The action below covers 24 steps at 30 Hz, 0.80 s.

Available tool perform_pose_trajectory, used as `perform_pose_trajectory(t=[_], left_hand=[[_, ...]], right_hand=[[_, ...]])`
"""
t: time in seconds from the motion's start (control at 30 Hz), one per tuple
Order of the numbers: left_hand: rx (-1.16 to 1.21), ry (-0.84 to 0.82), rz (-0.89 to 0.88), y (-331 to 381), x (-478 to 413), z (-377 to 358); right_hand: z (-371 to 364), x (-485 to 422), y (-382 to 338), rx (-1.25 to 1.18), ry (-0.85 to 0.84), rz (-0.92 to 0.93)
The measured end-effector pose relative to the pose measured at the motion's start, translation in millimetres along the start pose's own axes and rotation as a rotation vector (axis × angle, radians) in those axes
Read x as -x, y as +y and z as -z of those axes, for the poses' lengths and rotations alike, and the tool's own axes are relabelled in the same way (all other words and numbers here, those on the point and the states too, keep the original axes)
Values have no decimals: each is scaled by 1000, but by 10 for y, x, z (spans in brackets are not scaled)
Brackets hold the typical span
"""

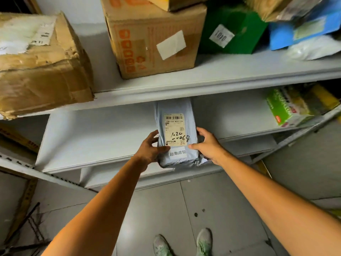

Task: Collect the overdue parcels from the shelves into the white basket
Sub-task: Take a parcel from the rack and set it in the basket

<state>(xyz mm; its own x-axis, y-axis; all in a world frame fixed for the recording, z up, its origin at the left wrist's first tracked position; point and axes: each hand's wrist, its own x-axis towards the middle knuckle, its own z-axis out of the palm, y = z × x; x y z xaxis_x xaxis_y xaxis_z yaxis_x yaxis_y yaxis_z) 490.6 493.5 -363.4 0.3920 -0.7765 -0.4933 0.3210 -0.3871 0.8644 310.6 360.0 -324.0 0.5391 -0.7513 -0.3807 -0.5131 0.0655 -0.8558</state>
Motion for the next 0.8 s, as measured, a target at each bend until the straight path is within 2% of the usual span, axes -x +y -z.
perform_pose_trajectory(t=[0.47,0.67,0.8], left_hand=[[-178,-282,-35,282,-50,-2121],[-245,-448,5,155,164,-3216],[-324,-559,-51,9,229,-3889]], right_hand=[[1917,758,868,-68,296,5],[2652,1431,1417,-126,427,-28],[3071,1874,1764,-216,540,-59]])
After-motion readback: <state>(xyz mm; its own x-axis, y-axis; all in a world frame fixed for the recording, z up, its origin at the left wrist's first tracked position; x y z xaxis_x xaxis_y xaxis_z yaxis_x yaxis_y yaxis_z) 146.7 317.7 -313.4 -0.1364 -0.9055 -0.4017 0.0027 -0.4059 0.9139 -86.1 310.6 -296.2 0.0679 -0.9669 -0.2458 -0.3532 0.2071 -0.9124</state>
